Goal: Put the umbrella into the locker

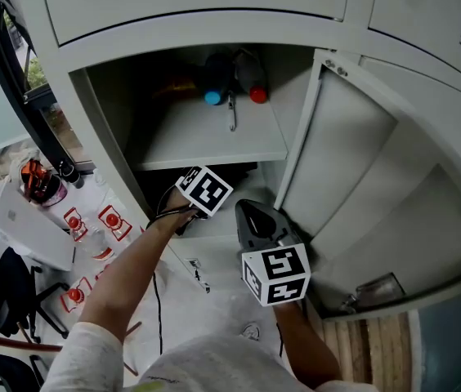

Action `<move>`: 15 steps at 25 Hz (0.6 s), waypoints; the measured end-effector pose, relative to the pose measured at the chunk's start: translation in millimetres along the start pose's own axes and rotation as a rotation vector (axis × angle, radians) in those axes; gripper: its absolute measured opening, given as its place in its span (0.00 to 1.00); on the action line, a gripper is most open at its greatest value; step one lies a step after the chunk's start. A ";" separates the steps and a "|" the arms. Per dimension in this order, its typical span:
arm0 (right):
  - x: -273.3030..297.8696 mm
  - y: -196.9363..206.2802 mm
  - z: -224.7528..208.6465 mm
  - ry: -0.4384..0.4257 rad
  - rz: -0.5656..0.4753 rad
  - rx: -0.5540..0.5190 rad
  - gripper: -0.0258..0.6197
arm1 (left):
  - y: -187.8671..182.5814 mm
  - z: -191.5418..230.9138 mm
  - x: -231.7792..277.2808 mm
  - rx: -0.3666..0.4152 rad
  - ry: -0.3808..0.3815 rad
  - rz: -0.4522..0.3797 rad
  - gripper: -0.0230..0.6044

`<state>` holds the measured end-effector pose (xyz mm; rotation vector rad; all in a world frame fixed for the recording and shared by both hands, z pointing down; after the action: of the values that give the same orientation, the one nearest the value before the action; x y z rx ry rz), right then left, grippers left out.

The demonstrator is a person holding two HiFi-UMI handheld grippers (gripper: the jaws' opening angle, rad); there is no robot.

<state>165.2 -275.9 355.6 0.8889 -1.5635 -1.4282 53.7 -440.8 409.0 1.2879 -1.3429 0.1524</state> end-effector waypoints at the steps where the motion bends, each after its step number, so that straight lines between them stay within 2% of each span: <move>1: 0.4 0.0 0.3 0.000 0.001 -0.001 0.04 | 0.4 0.3 0.0 -0.004 0.001 0.005 0.44; 7: 0.8 1.0 3.5 -0.006 0.009 0.000 0.04 | -0.9 0.2 -0.6 -0.006 -0.008 -0.013 0.46; 15: -3.1 -1.1 7.3 -0.016 0.009 -0.007 0.04 | -2.7 -3.4 -3.9 0.034 -0.074 -0.043 0.49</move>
<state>159.8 -270.3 354.0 0.8674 -1.5721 -1.4367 56.5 -437.1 405.5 1.3614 -1.3794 0.0985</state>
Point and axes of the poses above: the fingertips, and each gripper's own axes: x forward along the fingers, z to its left, y out of its underside, the point moved 10 cm from there along -x, backward along the fingers, and after that the axes turned 1 degree about y, right-handed, at the moved point
